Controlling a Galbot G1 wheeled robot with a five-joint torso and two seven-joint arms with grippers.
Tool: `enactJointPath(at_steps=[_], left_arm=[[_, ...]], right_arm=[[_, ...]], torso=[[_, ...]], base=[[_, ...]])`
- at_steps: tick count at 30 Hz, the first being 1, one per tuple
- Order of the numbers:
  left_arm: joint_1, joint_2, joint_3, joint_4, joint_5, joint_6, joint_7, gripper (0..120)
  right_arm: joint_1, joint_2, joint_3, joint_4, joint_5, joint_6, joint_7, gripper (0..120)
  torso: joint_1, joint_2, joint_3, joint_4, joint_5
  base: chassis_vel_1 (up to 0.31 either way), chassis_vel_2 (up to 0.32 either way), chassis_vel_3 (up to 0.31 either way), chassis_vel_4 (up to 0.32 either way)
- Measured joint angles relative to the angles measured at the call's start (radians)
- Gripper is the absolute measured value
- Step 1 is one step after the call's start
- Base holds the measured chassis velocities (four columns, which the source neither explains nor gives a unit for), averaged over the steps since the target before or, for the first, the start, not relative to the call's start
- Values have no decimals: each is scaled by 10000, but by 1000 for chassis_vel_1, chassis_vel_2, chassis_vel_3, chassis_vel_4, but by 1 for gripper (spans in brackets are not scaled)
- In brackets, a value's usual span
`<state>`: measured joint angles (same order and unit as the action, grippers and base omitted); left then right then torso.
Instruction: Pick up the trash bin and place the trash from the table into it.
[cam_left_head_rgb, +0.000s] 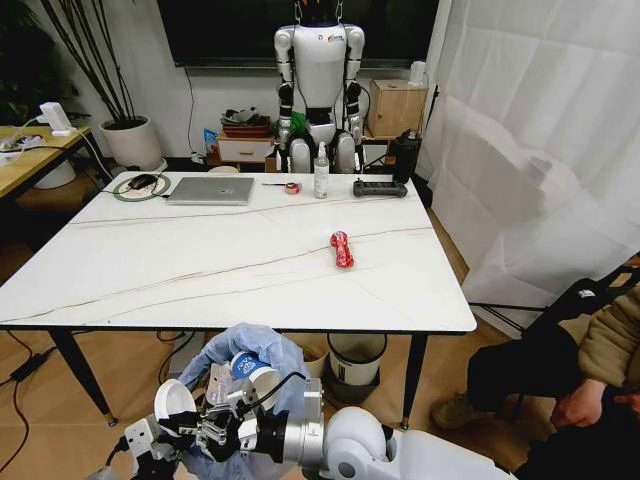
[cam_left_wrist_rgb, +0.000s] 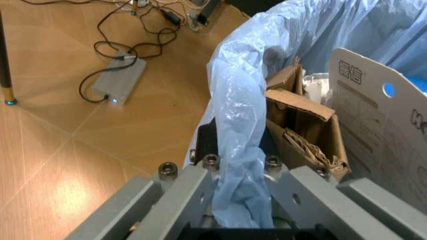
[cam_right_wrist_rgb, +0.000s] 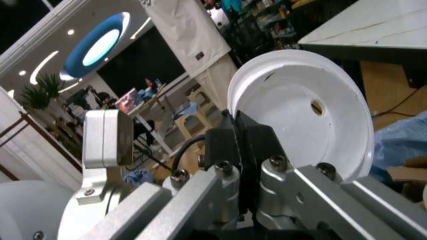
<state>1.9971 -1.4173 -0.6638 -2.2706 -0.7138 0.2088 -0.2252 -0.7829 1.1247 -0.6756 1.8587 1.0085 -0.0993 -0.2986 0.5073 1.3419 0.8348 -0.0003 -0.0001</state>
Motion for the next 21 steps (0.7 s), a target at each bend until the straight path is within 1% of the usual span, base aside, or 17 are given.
enactJointPath(at_steps=[8, 21], left_arm=[[-13, -26, 30, -10, 1, 0, 0, 0], [21, -25, 21, -38, 9, 0, 4, 0]], right_arm=[[-68, 145, -20, -227, -62, 17, -6, 0], [-117, 38, 67, -409, -173, 85, -9, 0]], torso=[[0, 0, 0, 0, 0], [0, 0, 0, -1, 1]], base=[[0, 0, 0, 0], [0, 0, 0, 0]])
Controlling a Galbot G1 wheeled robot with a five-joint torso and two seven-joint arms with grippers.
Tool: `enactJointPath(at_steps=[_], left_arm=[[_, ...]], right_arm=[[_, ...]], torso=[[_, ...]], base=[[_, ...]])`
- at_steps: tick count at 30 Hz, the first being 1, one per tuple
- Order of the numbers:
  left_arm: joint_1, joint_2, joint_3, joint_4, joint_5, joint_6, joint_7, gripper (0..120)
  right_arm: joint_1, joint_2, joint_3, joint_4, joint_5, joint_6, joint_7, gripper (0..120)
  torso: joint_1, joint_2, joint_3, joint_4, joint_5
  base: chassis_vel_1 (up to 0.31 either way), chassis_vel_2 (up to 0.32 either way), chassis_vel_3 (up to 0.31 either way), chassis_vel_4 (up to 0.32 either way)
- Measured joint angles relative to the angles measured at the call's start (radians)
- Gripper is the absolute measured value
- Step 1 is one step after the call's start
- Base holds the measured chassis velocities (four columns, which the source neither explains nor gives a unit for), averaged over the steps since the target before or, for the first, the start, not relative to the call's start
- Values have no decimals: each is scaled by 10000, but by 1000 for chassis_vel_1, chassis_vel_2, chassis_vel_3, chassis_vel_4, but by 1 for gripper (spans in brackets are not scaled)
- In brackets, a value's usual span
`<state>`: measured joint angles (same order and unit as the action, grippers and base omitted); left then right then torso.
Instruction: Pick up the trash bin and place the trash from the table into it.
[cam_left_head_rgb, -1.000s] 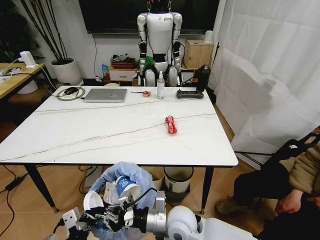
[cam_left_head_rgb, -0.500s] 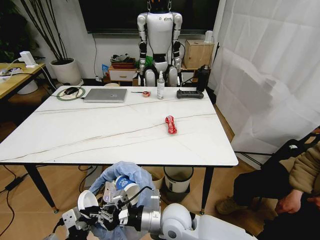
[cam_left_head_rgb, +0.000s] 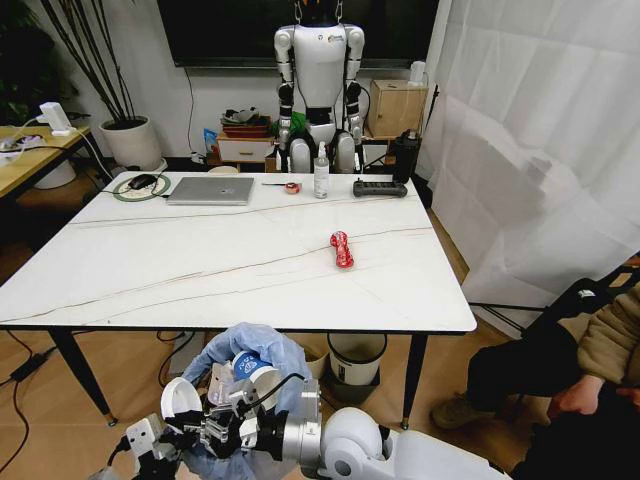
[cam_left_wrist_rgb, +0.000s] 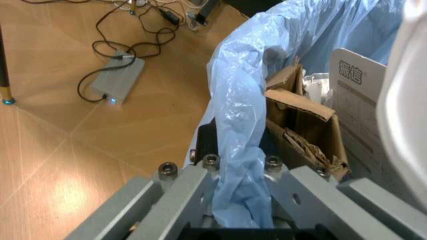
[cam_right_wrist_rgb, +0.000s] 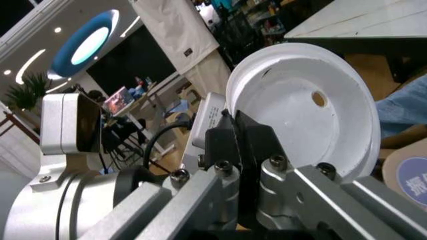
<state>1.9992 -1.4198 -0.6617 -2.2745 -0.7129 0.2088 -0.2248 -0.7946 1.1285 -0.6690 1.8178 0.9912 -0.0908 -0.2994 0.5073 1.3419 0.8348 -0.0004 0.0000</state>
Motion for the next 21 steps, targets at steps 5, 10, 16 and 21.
enactJointPath(at_steps=[5, 10, 16, 21], left_arm=[[33, 19, -10, -27, 0, -1, 5, 0], [63, 38, -12, -66, 1, -1, 8, 0], [90, 59, -29, -114, 0, -2, 11, 0], [76, 62, -36, -115, -10, -6, 11, 0]], right_arm=[[-64, -89, 106, -17, -29, 32, 1, 0], [-142, -170, 168, -19, -67, 51, 47, 7], [-215, -312, 266, 0, -109, 69, 107, 26], [-307, -477, 392, 100, -153, 85, 142, 47]], torso=[[0, 0, 0, 0, 0], [0, 0, 0, 0, 0], [0, 0, 0, 0, 1], [0, 0, 0, 0, 1]], base=[[0, 0, 0, 0], [0, 0, 0, 0], [0, 0, 0, 0], [0, 0, 0, 0]])
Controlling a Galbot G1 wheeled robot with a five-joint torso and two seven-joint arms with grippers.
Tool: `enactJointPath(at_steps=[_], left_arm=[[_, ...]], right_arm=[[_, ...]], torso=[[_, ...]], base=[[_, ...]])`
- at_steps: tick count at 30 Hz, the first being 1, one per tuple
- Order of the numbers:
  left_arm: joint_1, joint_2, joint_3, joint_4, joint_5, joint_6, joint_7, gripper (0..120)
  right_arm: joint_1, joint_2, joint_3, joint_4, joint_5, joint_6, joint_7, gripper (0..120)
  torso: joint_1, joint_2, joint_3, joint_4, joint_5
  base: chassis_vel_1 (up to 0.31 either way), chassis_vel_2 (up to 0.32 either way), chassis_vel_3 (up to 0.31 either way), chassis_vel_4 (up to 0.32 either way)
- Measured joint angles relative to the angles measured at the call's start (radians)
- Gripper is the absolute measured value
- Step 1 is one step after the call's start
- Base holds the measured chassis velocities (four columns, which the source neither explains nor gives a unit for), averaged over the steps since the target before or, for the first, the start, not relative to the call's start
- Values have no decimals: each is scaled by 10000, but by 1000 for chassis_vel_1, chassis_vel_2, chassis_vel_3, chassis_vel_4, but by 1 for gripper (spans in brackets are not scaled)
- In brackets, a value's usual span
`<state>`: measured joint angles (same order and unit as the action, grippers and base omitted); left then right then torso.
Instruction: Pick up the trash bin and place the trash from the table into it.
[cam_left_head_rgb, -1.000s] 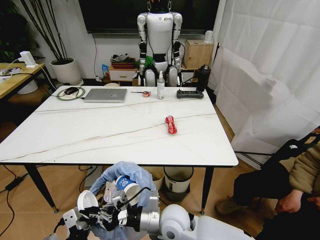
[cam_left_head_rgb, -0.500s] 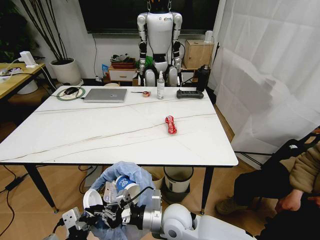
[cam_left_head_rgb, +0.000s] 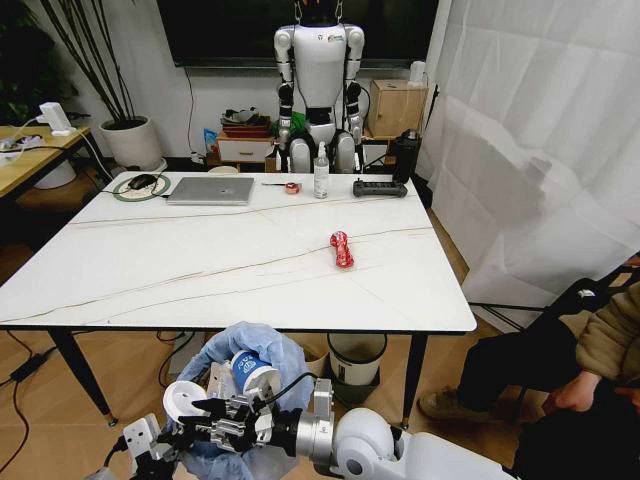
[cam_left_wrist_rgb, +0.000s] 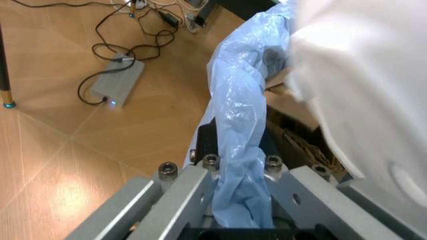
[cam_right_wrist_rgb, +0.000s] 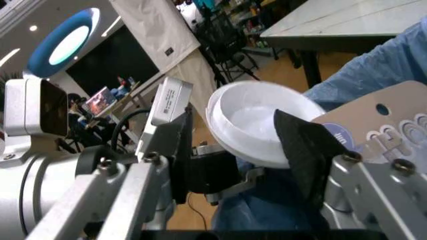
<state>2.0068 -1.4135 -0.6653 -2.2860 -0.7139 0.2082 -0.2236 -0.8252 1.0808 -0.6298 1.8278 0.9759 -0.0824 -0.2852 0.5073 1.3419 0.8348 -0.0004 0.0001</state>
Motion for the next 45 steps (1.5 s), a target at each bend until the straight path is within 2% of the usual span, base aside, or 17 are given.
enactJointPath(at_steps=[1, 6, 9, 15, 23, 32, 35, 37, 40, 45], left_arm=[[0, 0, 0, 0, 0, 0, 0, 0], [-38, -1, 24, 82, -1, -1, 0, 0], [-44, -9, 61, 93, 1, -2, 1, 0], [88, 6, 15, 81, 91, 30, -119, 0], [506, 251, -394, -143, 5, 132, -273, 0], [455, 158, -297, -89, 20, 146, -292, 0], [420, 74, -198, -70, 73, 145, -268, 0], [411, 63, -187, -70, 81, 145, -266, 0], [383, 37, -140, -66, 139, 132, -236, 0], [380, -7, -86, -81, 237, 111, -191, 0]], right_arm=[[0, 0, 0, 0, 0, 0, 0, 47], [-4, -266, 176, 178, -2, 2, 13, 70], [-26, -342, 250, 209, -2, 3, 13, 77], [-170, -386, 384, 264, -32, 40, 6, 99], [-153, -437, 713, 483, -24, 78, 18, 100], [-296, -364, 1349, 568, -280, 161, 485, 100], [-325, -135, 2223, 603, -631, -142, 1543, 100], [-315, -75, 2415, 601, -731, -251, 1832, 100], [-122, 359, 3369, 383, -1050, -1031, 3307, 100], [263, 1016, 4473, -212, -1193, -1939, 4262, 100]], torso=[[0, 0, 0, 0, 0], [0, 0, 0, 0, 0], [0, 0, 0, 0, 0], [0, 0, 0, -1, 0], [0, 0, 0, 1, 0], [0, 0, 0, -1, -1], [0, 0, 0, 0, -1], [0, 0, 0, 0, -1], [0, 0, 0, 0, -1], [0, 0, 2, 1, 0]], base=[[0, 0, 0, 0], [0, 0, 0, 0], [0, 0, 0, 0], [0, 0, 0, 0], [0, 0, 0, 0], [0, 0, 0, 0], [0, 0, 0, 0], [0, 0, 0, 0], [0, 0, 0, 0], [0, 0, 0, 0]])
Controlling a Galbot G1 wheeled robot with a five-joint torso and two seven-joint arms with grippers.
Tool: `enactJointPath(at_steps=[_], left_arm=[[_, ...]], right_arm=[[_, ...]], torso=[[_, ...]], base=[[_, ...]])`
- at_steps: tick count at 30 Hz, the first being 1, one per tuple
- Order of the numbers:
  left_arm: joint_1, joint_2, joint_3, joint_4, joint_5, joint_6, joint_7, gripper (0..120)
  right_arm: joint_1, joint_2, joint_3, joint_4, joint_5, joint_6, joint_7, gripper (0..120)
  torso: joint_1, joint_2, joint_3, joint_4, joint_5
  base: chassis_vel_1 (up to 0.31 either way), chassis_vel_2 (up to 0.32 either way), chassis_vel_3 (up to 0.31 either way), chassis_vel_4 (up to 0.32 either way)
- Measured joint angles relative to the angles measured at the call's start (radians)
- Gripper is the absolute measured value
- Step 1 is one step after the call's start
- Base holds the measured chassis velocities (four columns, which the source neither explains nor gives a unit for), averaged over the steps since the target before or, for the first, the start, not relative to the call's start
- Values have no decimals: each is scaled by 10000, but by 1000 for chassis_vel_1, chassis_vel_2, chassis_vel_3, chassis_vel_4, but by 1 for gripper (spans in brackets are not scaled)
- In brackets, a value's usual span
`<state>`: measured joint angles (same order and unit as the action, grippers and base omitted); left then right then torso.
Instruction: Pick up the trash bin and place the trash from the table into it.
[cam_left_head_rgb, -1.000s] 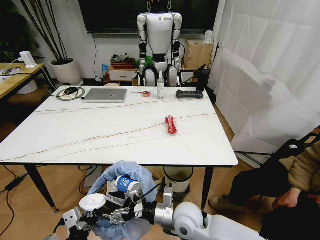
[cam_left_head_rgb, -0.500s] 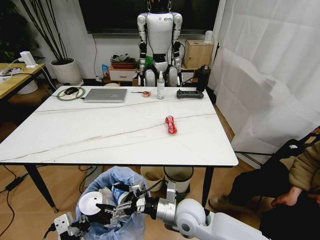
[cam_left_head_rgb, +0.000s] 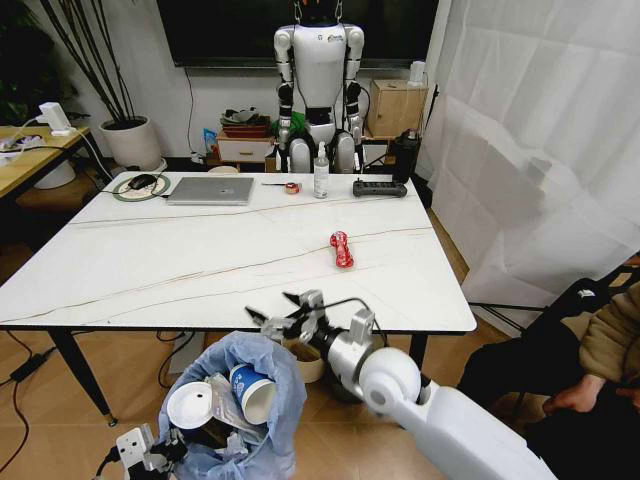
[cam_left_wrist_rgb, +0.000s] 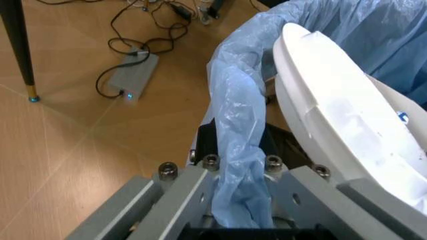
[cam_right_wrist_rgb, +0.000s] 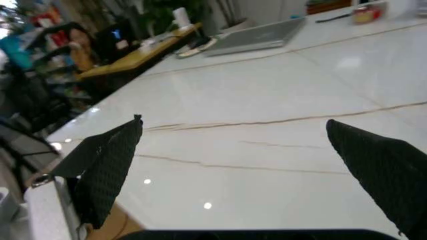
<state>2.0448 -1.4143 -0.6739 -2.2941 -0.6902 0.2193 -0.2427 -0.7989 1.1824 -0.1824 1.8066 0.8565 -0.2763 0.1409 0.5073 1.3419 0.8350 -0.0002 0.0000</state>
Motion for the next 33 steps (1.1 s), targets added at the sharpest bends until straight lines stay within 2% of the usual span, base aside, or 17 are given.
enactJointPath(at_steps=[3, 6, 13, 28, 33], left_arm=[[-42, -63, 101, -6, 74, -23, 42, 0], [-83, -83, 168, 17, 147, -65, 86, 0], [-155, -76, 175, 36, 145, -78, 106, 0], [-197, -48, 141, 94, 105, -87, 115, 0], [-190, -53, 143, 92, 94, -87, 117, 0]], right_arm=[[297, 536, 797, -487, -424, -1248, 576, 100], [606, 854, 1346, -1179, -1230, -1752, 645, 100], [1008, 1048, 1822, -2881, -2627, -2067, 131, 100], [1514, 1393, 1872, -4283, -2933, -2089, -345, 100], [1583, 1493, 1861, -4729, -3082, -1932, -538, 84]], torso=[[0, -1, 0, 0, 0], [0, 0, 0, -1, -3], [1, -1, 0, -2, 0], [0, -1, -2, 0, -1], [0, -1, -2, -1, 0]], base=[[0, 0, 0, 0], [0, 0, 0, 0], [0, 0, 0, 0], [0, 0, 0, 0], [0, 0, 0, 0]])
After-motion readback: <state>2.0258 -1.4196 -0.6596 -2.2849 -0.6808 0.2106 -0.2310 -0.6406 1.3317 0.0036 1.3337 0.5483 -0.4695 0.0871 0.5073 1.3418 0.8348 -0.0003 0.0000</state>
